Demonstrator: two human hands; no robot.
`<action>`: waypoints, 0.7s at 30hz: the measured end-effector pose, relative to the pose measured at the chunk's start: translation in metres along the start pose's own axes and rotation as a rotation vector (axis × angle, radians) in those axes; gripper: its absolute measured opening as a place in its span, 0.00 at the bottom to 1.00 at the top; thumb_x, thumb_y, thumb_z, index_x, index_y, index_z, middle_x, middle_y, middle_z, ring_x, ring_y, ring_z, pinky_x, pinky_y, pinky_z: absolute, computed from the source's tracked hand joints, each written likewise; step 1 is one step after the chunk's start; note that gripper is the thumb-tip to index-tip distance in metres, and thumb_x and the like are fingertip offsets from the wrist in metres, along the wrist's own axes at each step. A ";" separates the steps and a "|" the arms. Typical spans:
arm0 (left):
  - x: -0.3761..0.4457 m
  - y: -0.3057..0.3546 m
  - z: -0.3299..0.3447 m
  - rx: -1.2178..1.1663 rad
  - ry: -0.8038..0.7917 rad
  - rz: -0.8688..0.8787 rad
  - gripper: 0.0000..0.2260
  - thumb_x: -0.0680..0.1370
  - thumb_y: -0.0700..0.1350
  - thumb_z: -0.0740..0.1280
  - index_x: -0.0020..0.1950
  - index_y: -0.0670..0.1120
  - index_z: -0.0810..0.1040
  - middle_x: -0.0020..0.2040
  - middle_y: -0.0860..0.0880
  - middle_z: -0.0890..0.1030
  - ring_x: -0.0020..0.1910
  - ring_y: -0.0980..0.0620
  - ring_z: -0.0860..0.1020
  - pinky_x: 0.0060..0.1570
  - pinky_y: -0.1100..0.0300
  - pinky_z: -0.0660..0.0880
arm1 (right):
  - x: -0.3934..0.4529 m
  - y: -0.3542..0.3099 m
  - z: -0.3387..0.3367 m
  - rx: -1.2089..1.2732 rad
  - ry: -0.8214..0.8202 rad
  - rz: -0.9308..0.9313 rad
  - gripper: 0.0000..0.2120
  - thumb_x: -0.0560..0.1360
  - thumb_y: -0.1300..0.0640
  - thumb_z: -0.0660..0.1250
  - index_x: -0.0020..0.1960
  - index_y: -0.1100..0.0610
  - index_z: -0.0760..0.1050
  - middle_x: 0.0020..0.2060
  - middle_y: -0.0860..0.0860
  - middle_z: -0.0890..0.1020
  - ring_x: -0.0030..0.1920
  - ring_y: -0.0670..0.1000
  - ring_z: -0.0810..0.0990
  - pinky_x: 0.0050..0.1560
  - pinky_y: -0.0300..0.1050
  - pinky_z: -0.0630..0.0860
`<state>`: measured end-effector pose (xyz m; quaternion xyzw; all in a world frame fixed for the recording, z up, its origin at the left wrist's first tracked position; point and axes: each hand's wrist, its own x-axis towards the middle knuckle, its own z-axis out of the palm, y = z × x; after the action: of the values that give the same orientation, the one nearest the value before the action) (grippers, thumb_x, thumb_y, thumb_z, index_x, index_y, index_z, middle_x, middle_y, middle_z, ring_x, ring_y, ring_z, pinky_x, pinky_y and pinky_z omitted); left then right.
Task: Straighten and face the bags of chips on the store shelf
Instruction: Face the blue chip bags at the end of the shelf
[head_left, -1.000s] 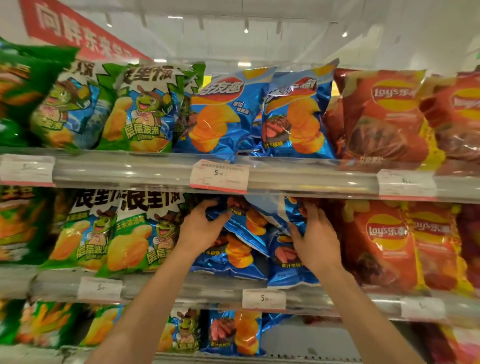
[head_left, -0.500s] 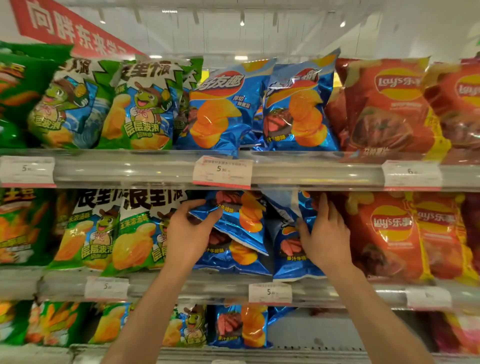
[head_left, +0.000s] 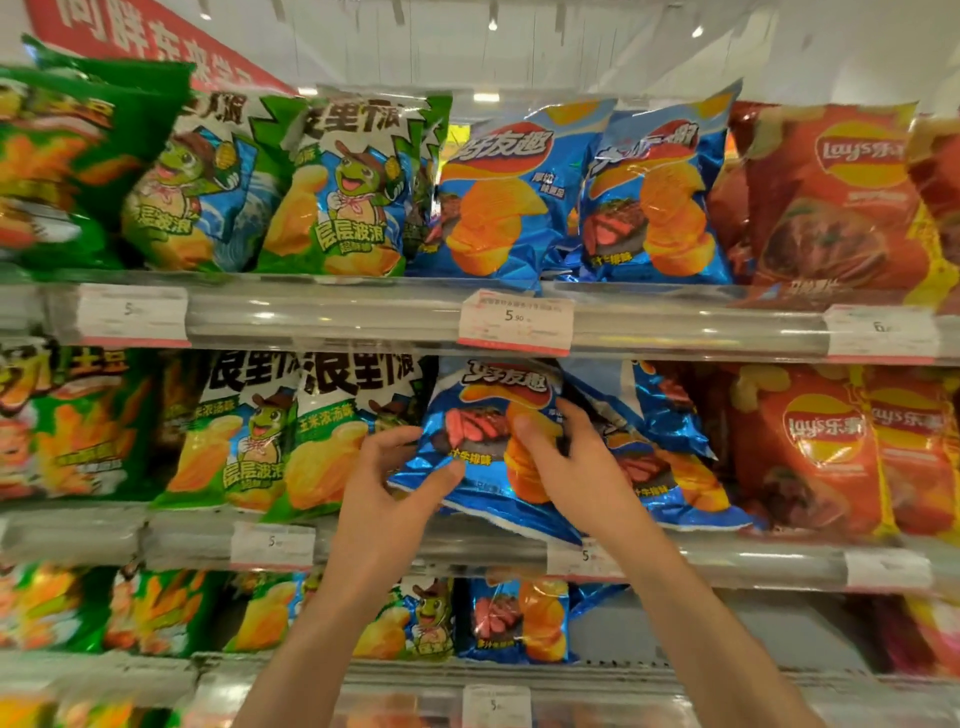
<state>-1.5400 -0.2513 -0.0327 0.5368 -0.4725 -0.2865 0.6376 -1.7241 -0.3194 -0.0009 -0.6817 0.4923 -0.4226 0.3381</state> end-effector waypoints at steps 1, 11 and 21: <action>-0.003 0.000 -0.003 0.013 -0.031 -0.013 0.24 0.68 0.57 0.77 0.61 0.62 0.74 0.56 0.62 0.78 0.57 0.60 0.79 0.55 0.52 0.80 | 0.002 -0.002 0.003 0.040 -0.024 0.020 0.28 0.78 0.41 0.65 0.74 0.48 0.63 0.46 0.35 0.77 0.44 0.34 0.76 0.38 0.25 0.71; 0.019 0.023 -0.015 0.299 -0.237 -0.033 0.42 0.71 0.68 0.68 0.80 0.63 0.53 0.73 0.54 0.72 0.67 0.53 0.74 0.58 0.60 0.71 | -0.025 0.008 0.017 0.199 0.020 -0.036 0.30 0.74 0.51 0.75 0.68 0.38 0.61 0.51 0.33 0.75 0.46 0.30 0.78 0.41 0.28 0.76; 0.017 0.008 -0.050 0.122 -0.124 0.081 0.36 0.73 0.58 0.74 0.75 0.70 0.59 0.65 0.63 0.76 0.60 0.53 0.81 0.63 0.51 0.77 | -0.032 0.001 0.011 0.195 -0.047 -0.060 0.22 0.78 0.45 0.65 0.71 0.43 0.66 0.59 0.38 0.78 0.55 0.33 0.78 0.48 0.25 0.72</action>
<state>-1.4891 -0.2434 -0.0187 0.5363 -0.5491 -0.2639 0.5842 -1.7195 -0.2884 -0.0139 -0.6696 0.4203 -0.4623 0.4016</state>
